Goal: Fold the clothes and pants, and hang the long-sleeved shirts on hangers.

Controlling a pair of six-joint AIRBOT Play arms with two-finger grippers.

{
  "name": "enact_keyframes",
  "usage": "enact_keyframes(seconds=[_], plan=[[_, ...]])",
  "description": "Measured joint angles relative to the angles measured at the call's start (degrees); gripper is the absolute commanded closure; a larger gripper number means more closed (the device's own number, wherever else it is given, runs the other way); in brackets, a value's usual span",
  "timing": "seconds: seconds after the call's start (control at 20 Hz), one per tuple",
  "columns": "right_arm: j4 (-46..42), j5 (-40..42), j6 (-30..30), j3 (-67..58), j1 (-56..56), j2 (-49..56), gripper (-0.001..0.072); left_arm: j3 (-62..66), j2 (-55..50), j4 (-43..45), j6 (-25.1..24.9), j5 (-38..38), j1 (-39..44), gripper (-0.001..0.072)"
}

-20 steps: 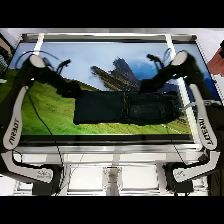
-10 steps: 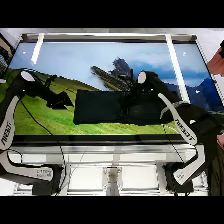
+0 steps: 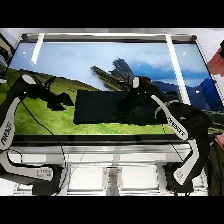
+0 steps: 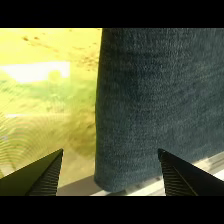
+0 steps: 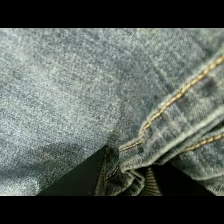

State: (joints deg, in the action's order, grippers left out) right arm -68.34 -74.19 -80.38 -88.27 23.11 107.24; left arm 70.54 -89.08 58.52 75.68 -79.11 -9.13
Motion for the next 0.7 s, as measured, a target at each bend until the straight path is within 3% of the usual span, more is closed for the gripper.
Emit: enact_keyframes(seconds=[0.1,0.2,0.25,0.7], plan=[[-0.2,-2.6,0.0,-2.3,0.0,-0.1,0.0445,-0.1,-0.3,0.0,0.0,0.7,0.7,0.0016],[-0.8,-4.2,0.4,-4.9,-0.1,-0.8,0.0121,-0.2,-1.2,0.0,0.0,1.2,2.1,0.0015],[-1.0,-4.3,0.9,-6.3,-0.3,-1.2,0.0097,-0.3,-1.7,0.0,0.0,1.3,2.9,0.0016],[-1.6,-6.8,0.7,-10.7,-7.0,-2.9,0.0111,-0.5,-5.4,2.4,0.2,4.3,6.5,0.0018]])
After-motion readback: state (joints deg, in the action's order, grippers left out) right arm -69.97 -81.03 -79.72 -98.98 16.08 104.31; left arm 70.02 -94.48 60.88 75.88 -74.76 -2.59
